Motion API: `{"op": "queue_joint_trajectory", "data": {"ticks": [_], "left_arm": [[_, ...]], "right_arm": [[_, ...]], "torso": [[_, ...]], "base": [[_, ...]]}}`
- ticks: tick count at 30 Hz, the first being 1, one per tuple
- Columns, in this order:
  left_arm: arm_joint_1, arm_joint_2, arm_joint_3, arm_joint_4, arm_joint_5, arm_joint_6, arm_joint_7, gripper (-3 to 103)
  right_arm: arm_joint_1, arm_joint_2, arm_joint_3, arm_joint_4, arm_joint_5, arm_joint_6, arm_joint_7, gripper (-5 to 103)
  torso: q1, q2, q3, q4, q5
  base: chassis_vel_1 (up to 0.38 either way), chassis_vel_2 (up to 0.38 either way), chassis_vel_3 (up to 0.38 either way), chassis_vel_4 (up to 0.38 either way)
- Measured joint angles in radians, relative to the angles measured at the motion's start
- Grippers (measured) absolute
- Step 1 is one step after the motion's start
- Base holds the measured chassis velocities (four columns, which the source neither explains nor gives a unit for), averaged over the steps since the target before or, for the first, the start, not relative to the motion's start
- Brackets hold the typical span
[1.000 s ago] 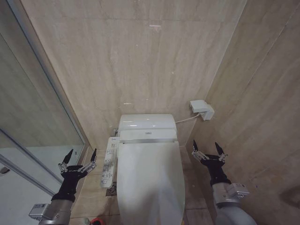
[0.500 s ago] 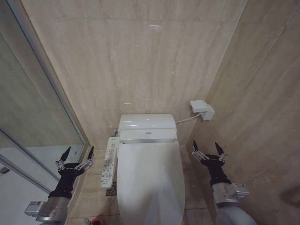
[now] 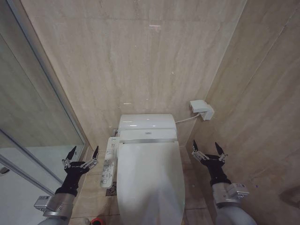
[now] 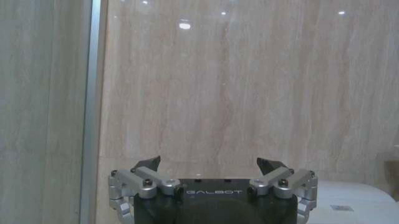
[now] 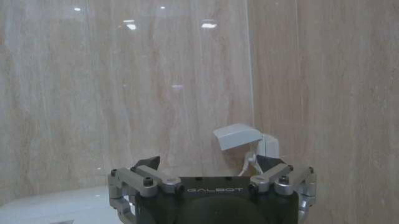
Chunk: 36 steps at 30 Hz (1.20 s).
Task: Open the toilet lid, clean the toilet bowl with a toilet brush, close the toilet lid, and flush.
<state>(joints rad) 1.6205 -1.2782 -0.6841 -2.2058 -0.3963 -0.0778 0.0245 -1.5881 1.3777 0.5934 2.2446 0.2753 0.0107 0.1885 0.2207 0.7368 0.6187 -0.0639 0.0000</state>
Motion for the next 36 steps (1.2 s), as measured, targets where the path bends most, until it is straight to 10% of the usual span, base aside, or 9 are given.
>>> {"op": "queue_joint_trajectory", "data": {"ticks": [36], "left_arm": [[-0.002, -0.003, -0.006, 0.004, 0.022, 0.004, 0.003, 100]], "right_arm": [[0.0, 0.0, 0.0, 0.0, 0.0, 0.0, 0.0, 100]], "torso": [[0.0, 0.0, 0.0, 0.0, 0.0]], "base": [[0.0, 0.0, 0.0, 0.0]]}}
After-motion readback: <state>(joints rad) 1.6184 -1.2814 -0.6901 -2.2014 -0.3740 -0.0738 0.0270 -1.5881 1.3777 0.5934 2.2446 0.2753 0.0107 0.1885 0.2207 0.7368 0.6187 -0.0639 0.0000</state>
